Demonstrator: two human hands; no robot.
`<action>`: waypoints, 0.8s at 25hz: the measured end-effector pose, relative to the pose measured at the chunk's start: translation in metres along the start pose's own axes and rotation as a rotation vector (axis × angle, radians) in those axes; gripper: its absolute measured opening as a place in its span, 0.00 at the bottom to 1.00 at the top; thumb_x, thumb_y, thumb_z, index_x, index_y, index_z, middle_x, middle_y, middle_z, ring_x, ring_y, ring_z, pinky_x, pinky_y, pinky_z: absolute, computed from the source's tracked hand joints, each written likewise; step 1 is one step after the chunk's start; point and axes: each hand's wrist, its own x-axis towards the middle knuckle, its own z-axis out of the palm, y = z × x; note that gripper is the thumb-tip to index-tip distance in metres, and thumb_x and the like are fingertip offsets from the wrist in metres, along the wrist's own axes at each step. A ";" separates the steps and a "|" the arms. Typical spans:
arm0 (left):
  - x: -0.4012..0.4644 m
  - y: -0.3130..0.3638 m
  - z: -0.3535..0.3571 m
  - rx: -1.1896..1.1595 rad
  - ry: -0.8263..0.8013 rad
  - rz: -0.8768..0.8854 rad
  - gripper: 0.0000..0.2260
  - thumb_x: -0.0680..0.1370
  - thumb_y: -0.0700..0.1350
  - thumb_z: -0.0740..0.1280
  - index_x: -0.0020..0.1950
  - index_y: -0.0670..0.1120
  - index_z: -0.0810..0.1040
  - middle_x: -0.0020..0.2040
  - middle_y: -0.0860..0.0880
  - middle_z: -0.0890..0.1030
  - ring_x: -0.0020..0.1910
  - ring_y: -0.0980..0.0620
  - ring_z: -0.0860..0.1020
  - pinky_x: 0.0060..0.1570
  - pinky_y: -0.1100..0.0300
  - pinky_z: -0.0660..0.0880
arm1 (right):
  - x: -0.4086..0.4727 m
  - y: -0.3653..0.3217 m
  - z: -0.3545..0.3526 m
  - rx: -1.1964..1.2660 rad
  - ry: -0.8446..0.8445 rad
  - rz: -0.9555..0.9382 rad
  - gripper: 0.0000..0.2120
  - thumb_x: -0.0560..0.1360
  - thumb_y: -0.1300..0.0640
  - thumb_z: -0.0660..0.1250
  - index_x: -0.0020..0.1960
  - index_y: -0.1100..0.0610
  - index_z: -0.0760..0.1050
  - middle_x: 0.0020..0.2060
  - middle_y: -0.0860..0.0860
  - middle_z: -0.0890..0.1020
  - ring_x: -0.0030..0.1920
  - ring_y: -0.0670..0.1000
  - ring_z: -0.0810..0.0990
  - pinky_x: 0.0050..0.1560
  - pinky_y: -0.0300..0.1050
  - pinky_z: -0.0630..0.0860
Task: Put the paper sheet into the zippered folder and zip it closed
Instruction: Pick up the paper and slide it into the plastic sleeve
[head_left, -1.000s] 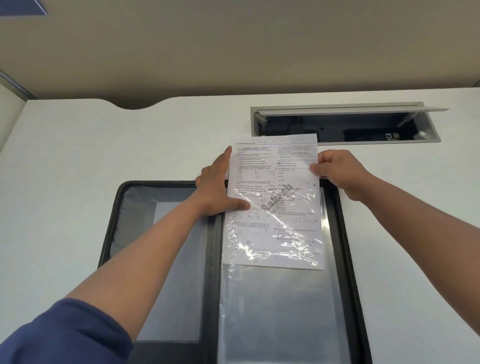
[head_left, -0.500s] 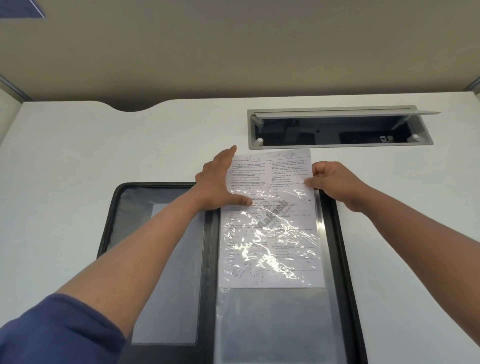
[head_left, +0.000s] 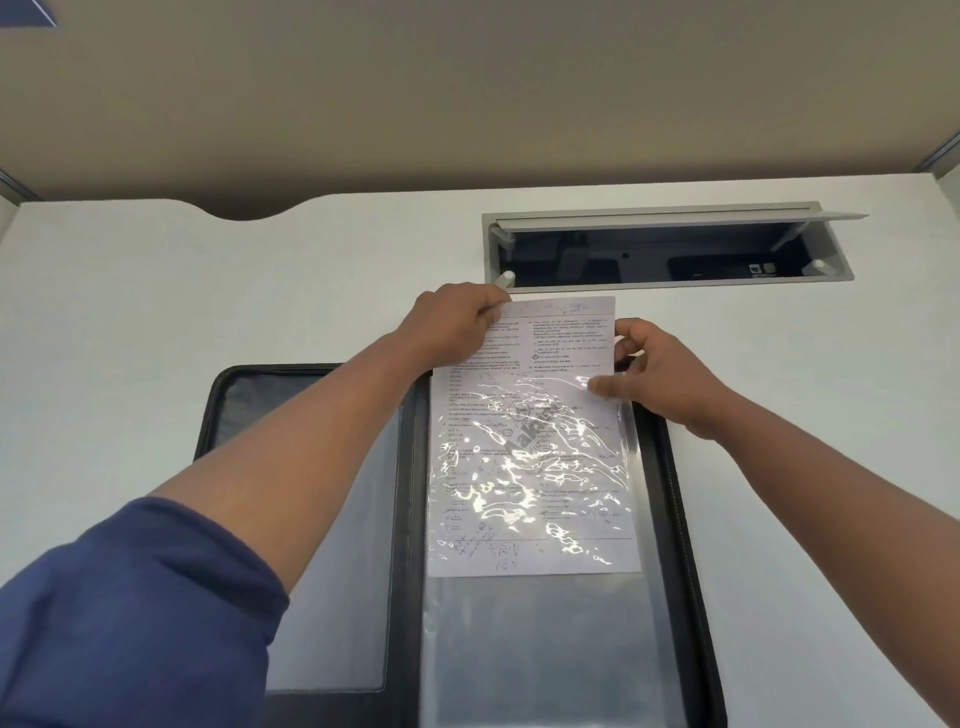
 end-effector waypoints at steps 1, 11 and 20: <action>-0.001 0.000 0.001 -0.023 -0.012 -0.008 0.11 0.85 0.49 0.58 0.62 0.56 0.79 0.57 0.54 0.82 0.53 0.49 0.78 0.56 0.48 0.75 | -0.002 0.002 0.002 -0.098 0.017 0.002 0.28 0.67 0.53 0.82 0.61 0.40 0.72 0.46 0.46 0.82 0.41 0.48 0.83 0.42 0.42 0.78; -0.009 0.001 -0.005 -0.229 0.000 -0.045 0.08 0.85 0.47 0.59 0.54 0.51 0.78 0.52 0.51 0.82 0.52 0.48 0.79 0.55 0.44 0.78 | -0.012 0.011 0.009 0.126 0.058 0.151 0.16 0.67 0.54 0.82 0.45 0.62 0.80 0.41 0.54 0.87 0.44 0.57 0.87 0.51 0.52 0.83; -0.019 0.012 -0.002 -0.077 -0.308 -0.053 0.08 0.83 0.46 0.61 0.54 0.52 0.81 0.51 0.55 0.82 0.52 0.52 0.79 0.60 0.47 0.74 | -0.008 0.013 0.008 0.280 0.034 0.214 0.14 0.71 0.58 0.79 0.47 0.67 0.79 0.43 0.50 0.89 0.47 0.52 0.88 0.50 0.46 0.82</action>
